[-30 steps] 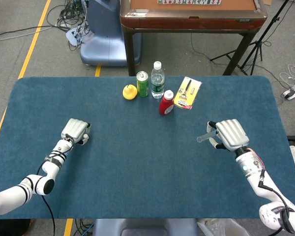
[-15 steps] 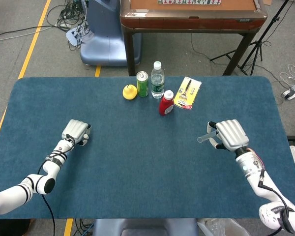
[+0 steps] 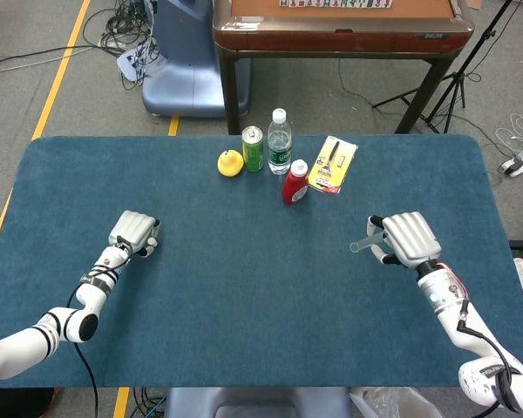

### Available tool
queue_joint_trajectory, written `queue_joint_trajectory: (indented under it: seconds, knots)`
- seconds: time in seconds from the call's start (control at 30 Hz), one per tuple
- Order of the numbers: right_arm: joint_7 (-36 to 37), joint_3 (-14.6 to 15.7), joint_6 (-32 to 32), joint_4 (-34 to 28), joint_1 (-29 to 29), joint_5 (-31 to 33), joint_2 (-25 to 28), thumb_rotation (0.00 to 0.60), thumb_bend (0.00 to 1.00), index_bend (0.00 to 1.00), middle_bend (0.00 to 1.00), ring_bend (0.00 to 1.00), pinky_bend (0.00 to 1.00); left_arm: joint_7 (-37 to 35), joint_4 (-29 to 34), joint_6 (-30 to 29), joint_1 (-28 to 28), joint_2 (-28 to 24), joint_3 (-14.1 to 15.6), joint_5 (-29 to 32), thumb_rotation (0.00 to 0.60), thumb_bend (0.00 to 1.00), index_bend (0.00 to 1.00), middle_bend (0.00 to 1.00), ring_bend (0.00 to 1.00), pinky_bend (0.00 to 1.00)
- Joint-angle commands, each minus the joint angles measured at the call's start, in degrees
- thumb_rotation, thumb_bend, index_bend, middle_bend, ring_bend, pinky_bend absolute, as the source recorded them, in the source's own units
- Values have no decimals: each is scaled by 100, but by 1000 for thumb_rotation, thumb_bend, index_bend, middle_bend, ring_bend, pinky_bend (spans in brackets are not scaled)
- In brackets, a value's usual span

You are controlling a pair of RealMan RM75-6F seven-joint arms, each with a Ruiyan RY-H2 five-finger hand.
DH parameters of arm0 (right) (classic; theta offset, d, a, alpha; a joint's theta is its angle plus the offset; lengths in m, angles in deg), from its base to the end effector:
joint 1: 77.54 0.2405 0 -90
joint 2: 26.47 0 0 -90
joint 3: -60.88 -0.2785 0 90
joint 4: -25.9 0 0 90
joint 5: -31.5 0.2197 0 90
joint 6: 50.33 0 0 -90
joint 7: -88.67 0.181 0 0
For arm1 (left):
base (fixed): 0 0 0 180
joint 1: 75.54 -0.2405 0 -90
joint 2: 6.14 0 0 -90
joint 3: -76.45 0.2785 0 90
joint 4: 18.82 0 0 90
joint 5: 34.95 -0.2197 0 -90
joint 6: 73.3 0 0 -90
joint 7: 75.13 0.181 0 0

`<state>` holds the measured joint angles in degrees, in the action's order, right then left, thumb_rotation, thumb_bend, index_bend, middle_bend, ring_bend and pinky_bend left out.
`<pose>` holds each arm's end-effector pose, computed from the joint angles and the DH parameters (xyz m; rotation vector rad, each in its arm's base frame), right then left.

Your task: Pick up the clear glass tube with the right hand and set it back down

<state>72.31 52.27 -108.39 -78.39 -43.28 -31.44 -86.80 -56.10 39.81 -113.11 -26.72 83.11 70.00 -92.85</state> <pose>-0.2116 -0.3663 0.1137 1.7258 -0.9358 0.8094 -0.2466 0.4768 -0.0142 -1.8594 -0.8009 -0.5048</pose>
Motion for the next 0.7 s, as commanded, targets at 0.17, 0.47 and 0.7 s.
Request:
queue_joint_trajectory:
  seconds: [0.17,0.47,0.7]
  knots:
    - [-5,4,11,8,4,8,-7,600,509,804,1000,1000,1000,24,-29,46,6,19,-9,19,600,224,514,1000,1000,1000]
    - [-9,8,-1,2,-6,16,-5,600,509,808,1000,1000,1000,48,-46,55,-2,21,-22,31,600,278,527,1000,1000,1000]
    - [-20,16,5,-3,-9,26,-2,600,509,808,1000,1000,1000,61,-59,63,-4,39,-32,39,600,279,531,1000,1000,1000]
